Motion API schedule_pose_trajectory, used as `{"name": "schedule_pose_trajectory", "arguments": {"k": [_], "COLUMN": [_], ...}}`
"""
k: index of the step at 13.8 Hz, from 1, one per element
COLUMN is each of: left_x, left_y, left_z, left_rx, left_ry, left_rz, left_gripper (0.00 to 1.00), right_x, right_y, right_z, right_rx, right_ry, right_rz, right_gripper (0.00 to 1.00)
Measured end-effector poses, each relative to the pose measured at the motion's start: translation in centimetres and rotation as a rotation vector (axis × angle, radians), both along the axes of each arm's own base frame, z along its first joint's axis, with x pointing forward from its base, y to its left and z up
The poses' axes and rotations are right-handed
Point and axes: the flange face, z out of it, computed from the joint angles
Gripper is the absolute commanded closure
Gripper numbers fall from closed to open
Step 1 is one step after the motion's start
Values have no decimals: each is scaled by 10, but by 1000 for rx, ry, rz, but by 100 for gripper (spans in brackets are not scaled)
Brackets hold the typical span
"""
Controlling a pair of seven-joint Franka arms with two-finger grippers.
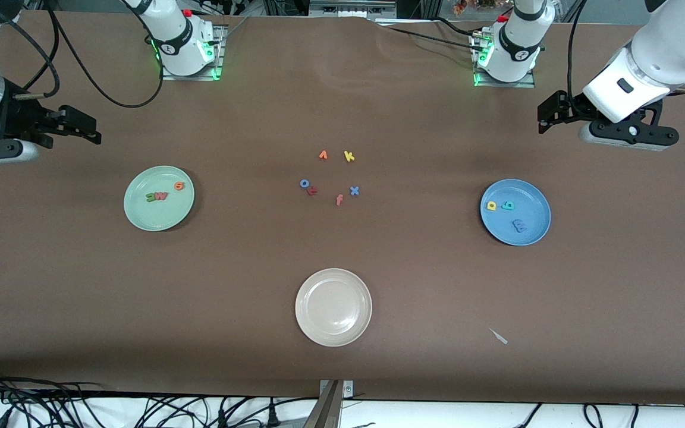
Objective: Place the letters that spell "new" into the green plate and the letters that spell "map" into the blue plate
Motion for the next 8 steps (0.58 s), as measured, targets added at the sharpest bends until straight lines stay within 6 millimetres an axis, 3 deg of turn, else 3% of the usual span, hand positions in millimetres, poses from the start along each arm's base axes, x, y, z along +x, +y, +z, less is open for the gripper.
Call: {"name": "schedule_pose_trajectory", "arguments": {"k": [8], "left_x": [0], "left_y": [-1], "left_z": [0], "left_rx": [0], "left_ry": [0], "left_rz": [-1], "left_gripper": [0], "right_x": [13], "right_y": [13], "right_z": [9], "right_rx": [-4], "right_ry": [-29], "right_rz": [34], "right_gripper": [0]}}
